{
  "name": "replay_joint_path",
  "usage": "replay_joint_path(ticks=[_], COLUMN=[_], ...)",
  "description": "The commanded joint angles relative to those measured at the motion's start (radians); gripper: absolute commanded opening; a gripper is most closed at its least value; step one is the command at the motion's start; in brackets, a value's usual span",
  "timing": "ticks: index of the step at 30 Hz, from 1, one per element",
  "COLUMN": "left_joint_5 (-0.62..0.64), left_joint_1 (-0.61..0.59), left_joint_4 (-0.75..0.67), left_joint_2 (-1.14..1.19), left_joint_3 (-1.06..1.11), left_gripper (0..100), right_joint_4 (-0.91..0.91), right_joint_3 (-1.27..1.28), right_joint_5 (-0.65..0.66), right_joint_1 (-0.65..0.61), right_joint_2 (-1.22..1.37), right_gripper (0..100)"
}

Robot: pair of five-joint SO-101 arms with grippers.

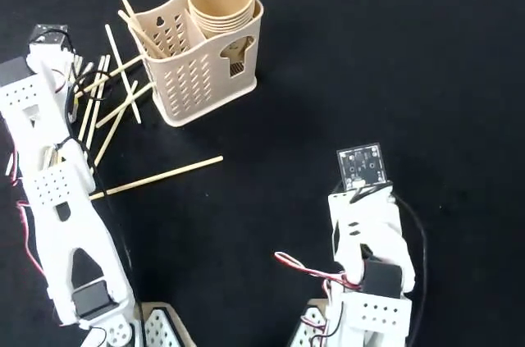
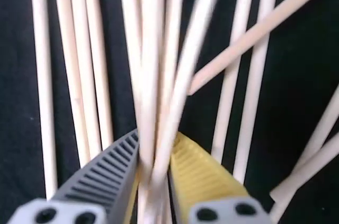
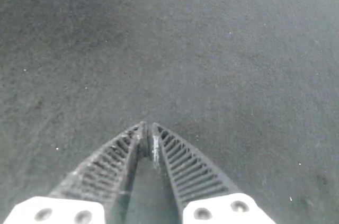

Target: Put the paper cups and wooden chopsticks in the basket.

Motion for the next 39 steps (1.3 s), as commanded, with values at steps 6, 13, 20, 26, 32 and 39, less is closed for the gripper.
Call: replay_joint_path(ticks=[6,13,20,26,32,39], left_joint_5=[0.146,0.233,0.33,0.385,0.387,0.428], left_joint_1=[-0.01,-0.004,-0.031,-0.022,-0.007,-0.005], left_joint_4=[0.015,0.017,0.02,0.015,0.015,0.015], left_joint_2=[-0.153,-0.322,-0.488,-0.684,-0.741,-0.746], left_joint_3=[-0.039,-0.039,0.133,0.257,0.179,0.16], left_gripper=[3,3,3,3,3,3], right_joint_4=[-0.005,-0.005,-0.006,-0.006,-0.006,-0.005], right_joint_3=[0.001,0.001,0.001,0.001,0.001,0.001], right_joint_5=[0.006,0.006,0.006,0.008,0.008,0.008], right_joint_1=[-0.014,-0.014,-0.014,-0.014,-0.014,-0.012], right_joint_2=[-0.067,-0.067,-0.067,-0.067,-0.067,-0.067], right_gripper=[1.5,1.5,1.5,1.5,1.5,1.5])
